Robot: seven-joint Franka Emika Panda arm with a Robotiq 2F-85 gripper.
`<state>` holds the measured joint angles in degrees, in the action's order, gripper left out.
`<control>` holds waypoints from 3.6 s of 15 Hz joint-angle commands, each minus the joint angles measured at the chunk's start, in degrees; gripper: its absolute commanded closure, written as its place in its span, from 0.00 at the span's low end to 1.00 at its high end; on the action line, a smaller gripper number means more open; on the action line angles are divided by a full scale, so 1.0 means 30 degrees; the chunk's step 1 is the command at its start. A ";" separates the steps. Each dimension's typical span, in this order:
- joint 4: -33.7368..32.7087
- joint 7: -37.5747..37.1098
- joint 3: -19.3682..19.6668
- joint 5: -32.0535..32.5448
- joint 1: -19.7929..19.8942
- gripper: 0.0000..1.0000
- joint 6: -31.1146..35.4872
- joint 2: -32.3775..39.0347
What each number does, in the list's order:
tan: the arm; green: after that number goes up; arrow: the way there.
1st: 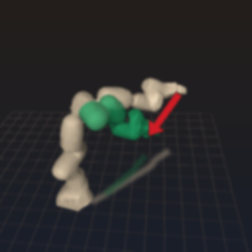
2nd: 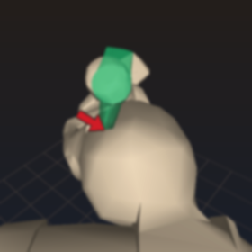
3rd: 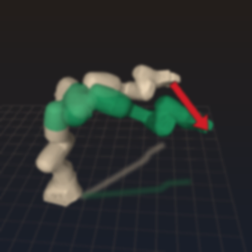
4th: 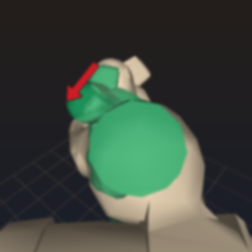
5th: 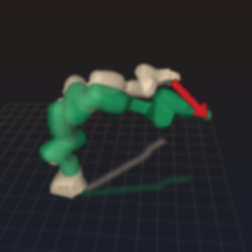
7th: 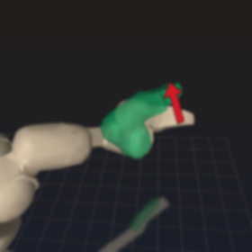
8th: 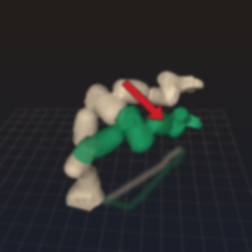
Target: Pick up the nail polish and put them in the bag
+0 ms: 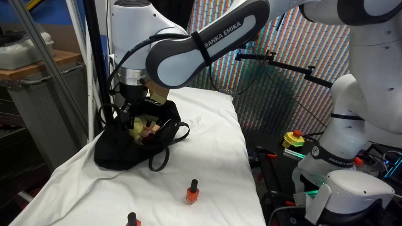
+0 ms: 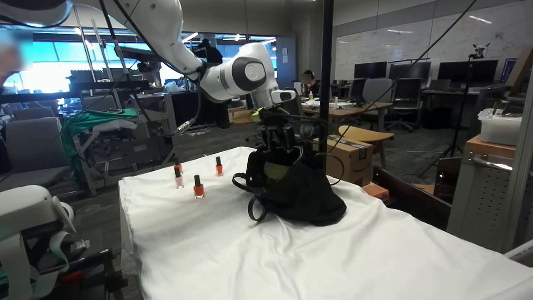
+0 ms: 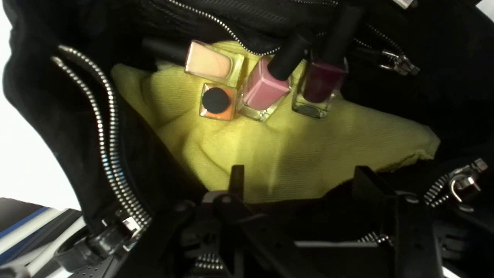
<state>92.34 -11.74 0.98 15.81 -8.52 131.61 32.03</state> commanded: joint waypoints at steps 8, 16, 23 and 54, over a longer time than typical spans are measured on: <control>0.1691 -0.1443 0.0205 0.0317 -0.1342 0.01 -0.3110 -0.2363; 0.5524 -0.5428 -0.0780 -0.0411 -0.2015 0.00 -0.4749 -0.5507; 0.8692 -0.6511 -0.1553 -0.3461 -0.1502 0.00 -0.3525 -0.6657; 1.1956 -0.8616 -0.2831 -0.8216 -0.1951 0.00 0.3814 -0.4709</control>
<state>127.08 -38.49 -7.36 -8.06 -14.10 139.89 17.61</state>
